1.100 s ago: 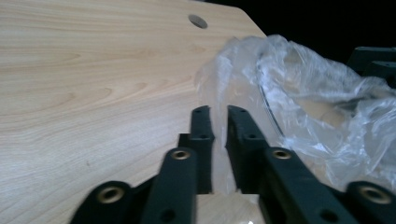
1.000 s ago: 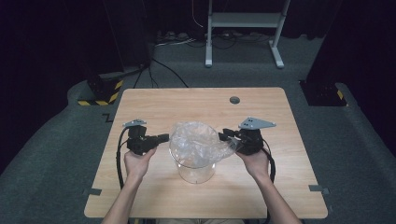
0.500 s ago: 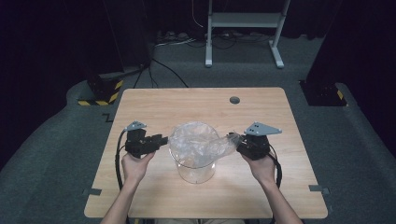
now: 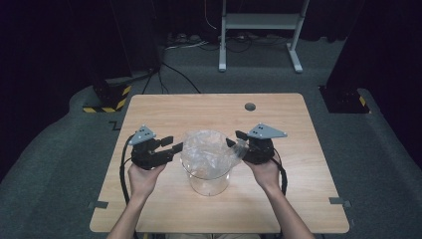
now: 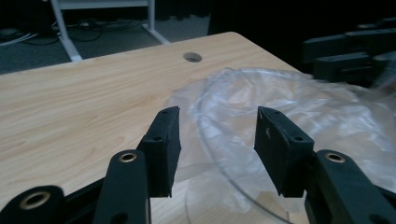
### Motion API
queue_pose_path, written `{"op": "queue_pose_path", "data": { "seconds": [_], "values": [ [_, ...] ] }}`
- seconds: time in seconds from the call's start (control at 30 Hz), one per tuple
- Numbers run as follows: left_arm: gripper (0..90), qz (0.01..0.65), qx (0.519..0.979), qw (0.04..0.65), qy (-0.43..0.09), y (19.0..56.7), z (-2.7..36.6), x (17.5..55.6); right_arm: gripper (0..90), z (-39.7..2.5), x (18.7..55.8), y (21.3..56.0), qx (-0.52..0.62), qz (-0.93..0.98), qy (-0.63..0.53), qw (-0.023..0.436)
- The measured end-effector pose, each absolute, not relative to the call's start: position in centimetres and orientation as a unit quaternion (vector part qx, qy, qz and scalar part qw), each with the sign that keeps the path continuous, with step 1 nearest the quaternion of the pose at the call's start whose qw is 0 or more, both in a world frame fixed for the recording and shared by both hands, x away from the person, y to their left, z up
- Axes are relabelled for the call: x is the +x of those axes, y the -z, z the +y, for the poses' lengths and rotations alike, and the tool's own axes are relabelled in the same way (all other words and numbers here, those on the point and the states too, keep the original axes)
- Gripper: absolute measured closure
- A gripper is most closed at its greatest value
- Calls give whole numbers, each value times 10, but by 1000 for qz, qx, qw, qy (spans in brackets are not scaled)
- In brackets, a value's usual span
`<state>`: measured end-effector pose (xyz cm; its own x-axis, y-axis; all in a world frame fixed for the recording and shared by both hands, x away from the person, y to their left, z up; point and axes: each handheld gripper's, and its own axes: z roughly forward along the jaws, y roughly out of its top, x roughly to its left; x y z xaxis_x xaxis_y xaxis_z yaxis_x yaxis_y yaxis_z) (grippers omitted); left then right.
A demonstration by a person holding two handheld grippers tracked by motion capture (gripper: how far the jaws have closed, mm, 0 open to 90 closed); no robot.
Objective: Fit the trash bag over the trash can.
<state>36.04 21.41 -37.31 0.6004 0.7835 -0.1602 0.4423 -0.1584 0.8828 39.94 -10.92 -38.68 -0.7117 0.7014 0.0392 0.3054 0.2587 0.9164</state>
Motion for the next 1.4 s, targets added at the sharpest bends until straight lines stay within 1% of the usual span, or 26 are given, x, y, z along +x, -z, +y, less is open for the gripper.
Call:
{"op": "queue_pose_path", "data": {
  "seconds": [0.13, 0.33, 0.43, 0.63, 0.7, 0.8, 0.97, 1.1, 1.4],
  "values": [
    [506, 385, 773, 475, -169, 374, 197, 363, 502, -98, 399, 395, 322, 777, -508, 187],
    [535, 374, 789, 464, -147, 379, 185, 370, 480, -89, 399, 404, 318, 790, -487, 193],
    [602, 365, 801, 450, -149, 379, 183, 371, 479, -88, 399, 409, 322, 792, -482, 190],
    [833, 342, 825, 421, -157, 378, 179, 367, 479, -90, 400, 416, 332, 787, -490, 174],
    [897, 334, 830, 417, -159, 378, 179, 366, 472, -90, 400, 416, 335, 786, -492, 169],
    [900, 327, 834, 414, -163, 378, 180, 361, 458, -92, 402, 419, 344, 784, -494, 154],
    [900, 312, 826, 439, -166, 376, 191, 347, 466, -92, 402, 419, 345, 786, -489, 153],
    [900, 312, 821, 450, -163, 377, 202, 339, 445, -93, 405, 420, 353, 786, -490, 134],
    [900, 329, 805, 470, -150, 389, 225, 328, 448, -93, 404, 420, 357, 785, -486, 141]
  ]
}}
